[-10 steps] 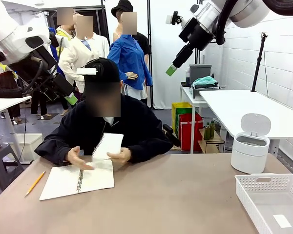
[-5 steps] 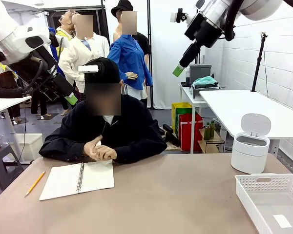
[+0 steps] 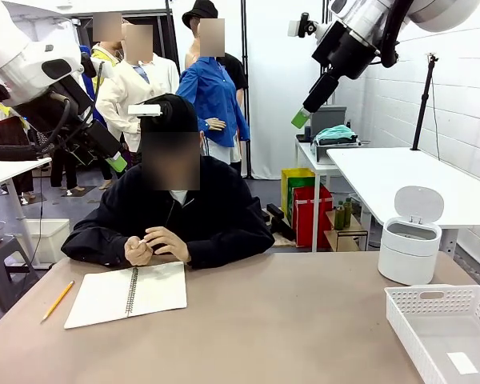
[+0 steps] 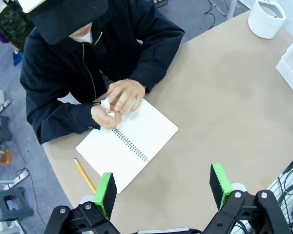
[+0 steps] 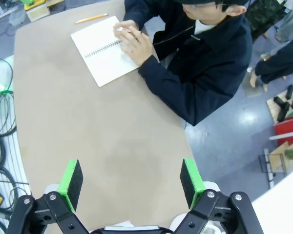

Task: Sort the paper based on its condition.
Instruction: If a person hands you a paper, place it in the Organizing basket , and if it's crumpled, put it in the Trash can.

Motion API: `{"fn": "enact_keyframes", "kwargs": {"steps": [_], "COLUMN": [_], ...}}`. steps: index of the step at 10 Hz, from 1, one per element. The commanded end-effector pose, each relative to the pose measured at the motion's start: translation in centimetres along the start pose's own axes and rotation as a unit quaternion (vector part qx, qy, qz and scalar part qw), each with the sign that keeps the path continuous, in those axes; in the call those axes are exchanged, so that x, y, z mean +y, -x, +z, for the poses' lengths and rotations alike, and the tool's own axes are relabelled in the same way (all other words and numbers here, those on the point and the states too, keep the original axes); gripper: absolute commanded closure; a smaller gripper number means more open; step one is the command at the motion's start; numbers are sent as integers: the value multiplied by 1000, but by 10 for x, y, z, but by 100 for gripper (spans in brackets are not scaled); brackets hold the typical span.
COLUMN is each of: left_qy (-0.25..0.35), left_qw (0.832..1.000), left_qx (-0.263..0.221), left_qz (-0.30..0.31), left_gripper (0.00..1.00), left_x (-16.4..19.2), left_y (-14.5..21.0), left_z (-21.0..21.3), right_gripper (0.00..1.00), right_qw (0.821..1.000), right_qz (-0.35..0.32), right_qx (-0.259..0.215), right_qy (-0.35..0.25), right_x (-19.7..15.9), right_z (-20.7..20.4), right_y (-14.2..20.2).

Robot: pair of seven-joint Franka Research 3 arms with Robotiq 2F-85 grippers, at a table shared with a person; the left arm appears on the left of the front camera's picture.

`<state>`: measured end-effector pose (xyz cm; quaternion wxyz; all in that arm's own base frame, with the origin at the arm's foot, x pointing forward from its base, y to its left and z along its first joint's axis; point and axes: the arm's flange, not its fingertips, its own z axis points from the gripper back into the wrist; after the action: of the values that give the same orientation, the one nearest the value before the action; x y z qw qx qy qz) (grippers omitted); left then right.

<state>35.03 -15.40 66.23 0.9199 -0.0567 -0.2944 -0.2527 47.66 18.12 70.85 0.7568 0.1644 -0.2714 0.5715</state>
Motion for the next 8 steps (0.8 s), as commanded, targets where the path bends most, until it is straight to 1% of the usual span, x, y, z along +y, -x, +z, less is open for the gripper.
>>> {"fn": "enact_keyframes", "kwargs": {"steps": [1,8], "left_qy": [-4,-4], "left_qw": [1000,1000], "left_qx": [0,0], "left_qz": [-2,-2], "left_gripper": [0,0], "left_x": [1,1], "left_y": [0,0], "left_z": [1,1], "right_gripper": [0,0], "right_qw": [1000,1000], "right_qz": [0,0], "right_qx": [1,1], "right_qy": [-1,-1], "right_x": [-1,-1], "right_z": [-2,-2], "right_y": [-1,-1]}}
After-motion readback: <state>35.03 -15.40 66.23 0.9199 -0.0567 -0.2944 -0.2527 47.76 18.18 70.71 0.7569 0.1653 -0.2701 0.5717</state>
